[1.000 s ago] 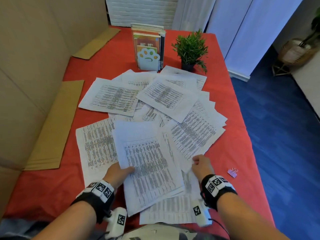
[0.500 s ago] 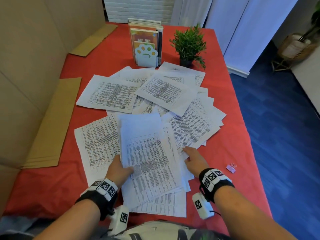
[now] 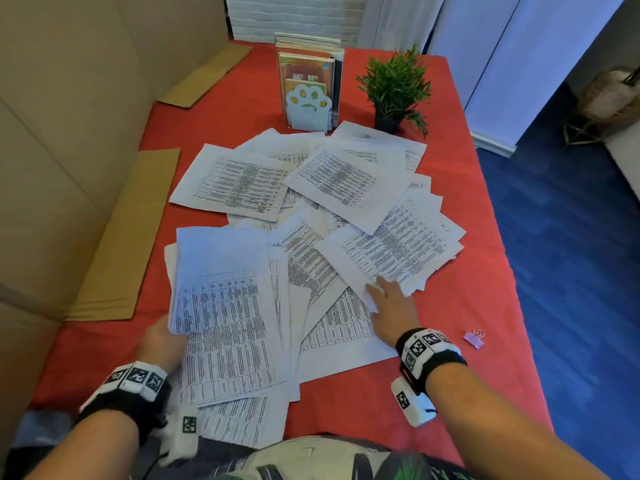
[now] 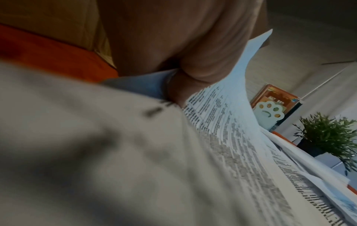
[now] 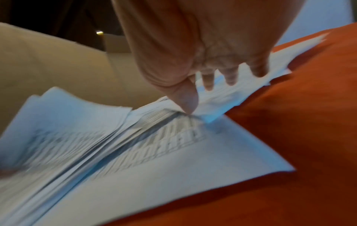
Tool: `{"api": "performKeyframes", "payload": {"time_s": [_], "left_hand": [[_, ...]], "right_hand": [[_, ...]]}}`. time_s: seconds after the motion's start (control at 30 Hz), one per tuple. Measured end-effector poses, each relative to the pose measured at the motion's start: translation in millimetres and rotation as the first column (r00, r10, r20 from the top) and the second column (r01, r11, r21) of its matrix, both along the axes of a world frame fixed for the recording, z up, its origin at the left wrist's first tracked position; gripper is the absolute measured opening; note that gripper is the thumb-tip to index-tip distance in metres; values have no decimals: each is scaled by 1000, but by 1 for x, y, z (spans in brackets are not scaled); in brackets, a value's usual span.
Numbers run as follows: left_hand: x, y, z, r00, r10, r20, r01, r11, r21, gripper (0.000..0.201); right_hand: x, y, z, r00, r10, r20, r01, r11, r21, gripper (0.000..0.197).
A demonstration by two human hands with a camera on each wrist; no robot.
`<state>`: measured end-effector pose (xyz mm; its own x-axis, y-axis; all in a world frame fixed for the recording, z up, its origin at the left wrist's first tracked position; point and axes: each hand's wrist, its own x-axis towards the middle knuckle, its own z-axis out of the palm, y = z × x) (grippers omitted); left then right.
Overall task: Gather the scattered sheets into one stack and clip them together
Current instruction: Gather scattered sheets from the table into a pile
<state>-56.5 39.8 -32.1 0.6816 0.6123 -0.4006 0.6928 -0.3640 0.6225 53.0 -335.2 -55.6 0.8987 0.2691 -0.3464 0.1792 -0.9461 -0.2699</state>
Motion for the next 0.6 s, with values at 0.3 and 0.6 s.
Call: {"api": "performKeyframes", "payload": {"time_s": [0.3, 0.6], "left_hand": [[-2, -6, -6, 993, -112, -23, 107, 982, -157, 26], [-4, -18, -11, 977, -209, 36, 212, 952, -221, 52]], "right_hand": [[-11, 43, 0, 910, 381, -161, -387, 922, -6, 54], [-22, 65, 4, 959, 273, -69, -239, 919, 315, 51]]}}
